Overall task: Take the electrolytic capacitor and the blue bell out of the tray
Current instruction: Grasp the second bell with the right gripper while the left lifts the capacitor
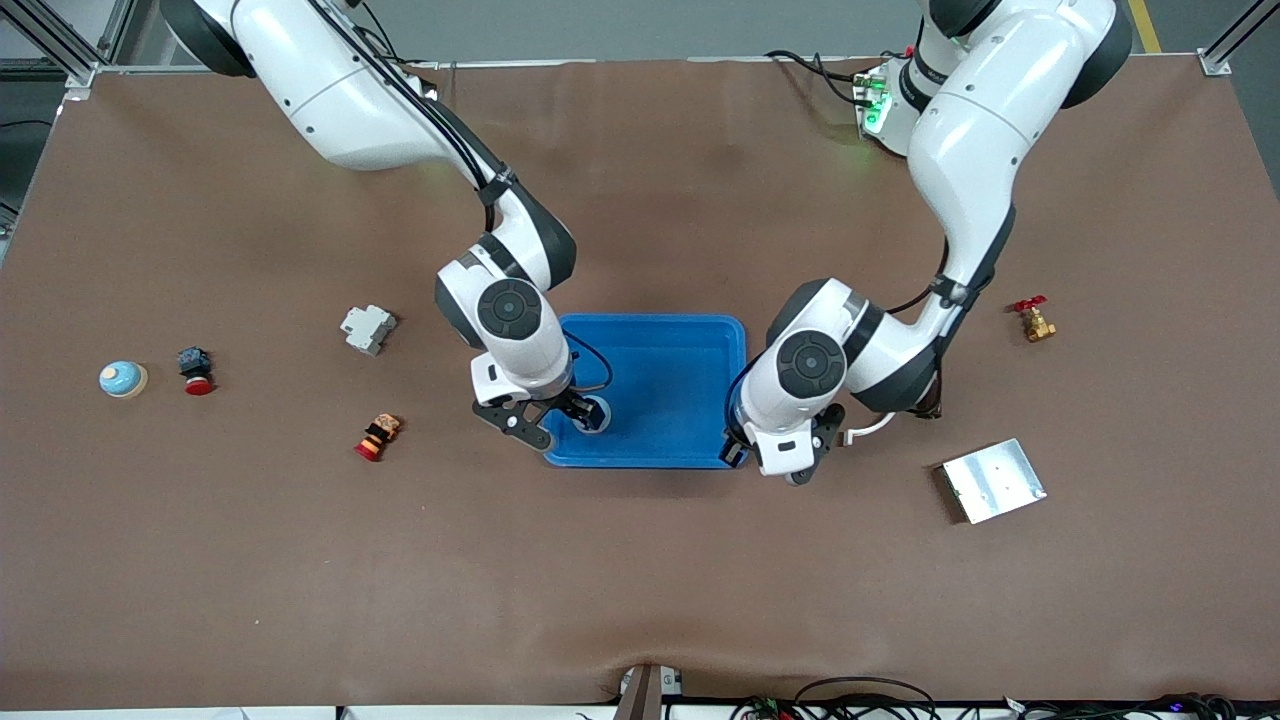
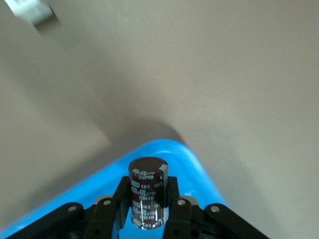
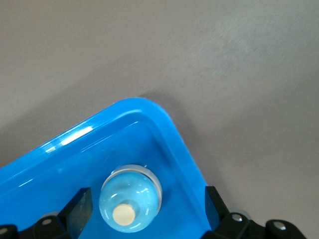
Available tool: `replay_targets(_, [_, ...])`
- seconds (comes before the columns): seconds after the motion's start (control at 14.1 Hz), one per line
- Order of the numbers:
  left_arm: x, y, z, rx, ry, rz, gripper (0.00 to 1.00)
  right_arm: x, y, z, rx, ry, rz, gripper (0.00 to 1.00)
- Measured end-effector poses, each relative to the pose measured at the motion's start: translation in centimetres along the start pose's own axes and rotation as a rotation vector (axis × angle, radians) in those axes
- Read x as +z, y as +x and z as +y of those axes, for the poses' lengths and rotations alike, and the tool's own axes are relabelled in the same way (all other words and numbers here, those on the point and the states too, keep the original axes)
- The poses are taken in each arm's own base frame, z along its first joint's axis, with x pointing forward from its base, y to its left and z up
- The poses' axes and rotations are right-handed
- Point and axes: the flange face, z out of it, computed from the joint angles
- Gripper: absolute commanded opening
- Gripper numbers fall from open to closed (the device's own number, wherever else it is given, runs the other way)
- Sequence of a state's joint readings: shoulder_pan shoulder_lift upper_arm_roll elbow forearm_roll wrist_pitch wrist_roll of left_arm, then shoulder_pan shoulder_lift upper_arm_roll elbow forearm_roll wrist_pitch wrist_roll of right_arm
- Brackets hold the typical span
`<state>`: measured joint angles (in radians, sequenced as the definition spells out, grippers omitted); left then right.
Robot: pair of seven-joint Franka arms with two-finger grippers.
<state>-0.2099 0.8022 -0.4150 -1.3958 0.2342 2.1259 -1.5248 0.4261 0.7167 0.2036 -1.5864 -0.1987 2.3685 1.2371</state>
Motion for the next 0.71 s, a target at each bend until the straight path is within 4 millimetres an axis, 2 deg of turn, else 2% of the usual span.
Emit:
replay_targets(0.21, [-1.4, 1.4, -1.7, 0.212, 0.080, -0.019, 0.00, 1.5, -0.2, -0.1, 0.024, 0.019, -0.001, 1.00])
replay_targets(0.42, [-1.6, 2.9, -4.5, 0.480, 0.131, -0.032, 0.00, 2.9, -0.5, -0.2, 0.032, 0.025, -0.006, 1.00])
replay_targets(0.71, [-2.2, 7.5, -9.2, 0.854, 0.174, -0.069, 0.00, 3.0, -0.9, -0.6, 0.048, 0.031, -0.005, 1.00])
